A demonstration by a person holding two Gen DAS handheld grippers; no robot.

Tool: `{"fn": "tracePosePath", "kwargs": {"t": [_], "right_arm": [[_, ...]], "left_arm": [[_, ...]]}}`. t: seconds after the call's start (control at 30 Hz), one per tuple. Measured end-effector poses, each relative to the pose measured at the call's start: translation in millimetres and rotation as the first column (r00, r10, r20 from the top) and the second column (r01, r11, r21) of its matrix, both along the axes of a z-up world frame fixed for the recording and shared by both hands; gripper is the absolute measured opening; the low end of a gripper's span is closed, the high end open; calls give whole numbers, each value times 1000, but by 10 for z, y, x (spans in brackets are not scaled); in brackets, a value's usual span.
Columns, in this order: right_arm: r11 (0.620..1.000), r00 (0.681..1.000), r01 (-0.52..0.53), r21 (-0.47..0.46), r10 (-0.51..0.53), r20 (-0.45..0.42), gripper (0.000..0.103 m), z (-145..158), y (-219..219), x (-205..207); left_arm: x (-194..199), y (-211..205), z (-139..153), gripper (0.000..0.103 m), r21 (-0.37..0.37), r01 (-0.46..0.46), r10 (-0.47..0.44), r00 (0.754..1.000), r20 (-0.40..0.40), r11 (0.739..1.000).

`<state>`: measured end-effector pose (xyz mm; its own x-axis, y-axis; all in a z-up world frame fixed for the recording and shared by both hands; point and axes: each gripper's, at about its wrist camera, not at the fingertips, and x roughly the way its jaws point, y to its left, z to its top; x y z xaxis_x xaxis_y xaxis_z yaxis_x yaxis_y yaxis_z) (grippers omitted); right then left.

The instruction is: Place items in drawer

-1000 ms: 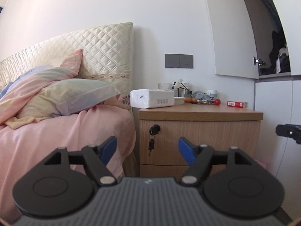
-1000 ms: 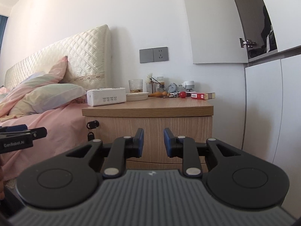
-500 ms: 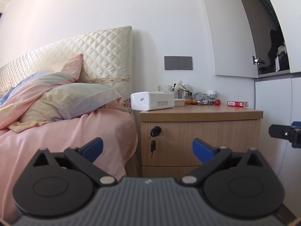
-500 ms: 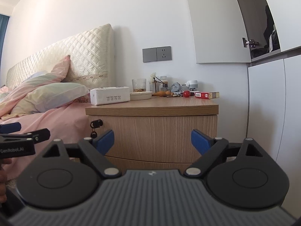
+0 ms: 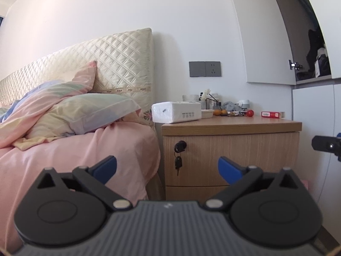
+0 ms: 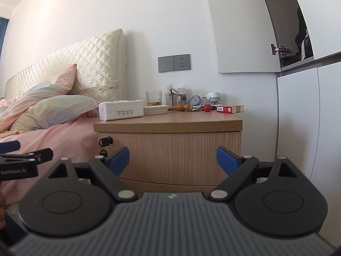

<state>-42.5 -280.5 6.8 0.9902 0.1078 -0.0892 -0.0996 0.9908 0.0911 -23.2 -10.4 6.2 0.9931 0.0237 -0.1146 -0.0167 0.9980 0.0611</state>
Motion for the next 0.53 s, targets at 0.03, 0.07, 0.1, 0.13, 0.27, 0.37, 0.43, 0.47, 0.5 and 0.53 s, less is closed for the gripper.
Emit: {"fn": "tracePosePath", "kwargs": {"t": [0.03,0.07,0.1,0.13,0.27,0.37,0.43,0.47,0.5,0.53], "right_arm": [[1000,1000,0,0,0,0,91,1,1,0],[1000,1000,0,0,0,0,91,3,3,1],[1000,1000,1,0,-1,0,90,4,4,1],[1000,1000,2,0,-2,0,91,3,5,-1],[1000,1000,1,-4,-1,2,91,1,12,1],[1000,1000,-3,-5,3,3,91,6,-13,7],[1000,1000,-3,-6,3,3,90,6,-18,7],[1000,1000,-2,-7,2,4,91,5,-17,7],[1000,1000,-2,-7,2,4,91,5,-17,5],[1000,1000,-2,-6,2,4,91,7,-17,4]], "left_arm": [[-5,6,1,103,-3,2,-2,1000,1,1000],[-9,14,4,103,-8,4,-4,1000,3,1000],[-13,20,7,103,-13,6,-6,1000,4,1000],[-16,23,8,103,-16,6,-6,1000,5,1000],[-19,31,13,103,-20,5,-5,1000,5,1000],[-22,31,15,103,-20,6,-5,1000,4,1000],[-23,31,16,103,-20,8,-8,1000,4,1000],[-24,29,16,103,-19,8,-8,1000,3,1000],[-25,28,15,103,-17,8,-8,1000,3,1000],[-26,28,13,103,-17,8,-8,1000,2,1000]]}}
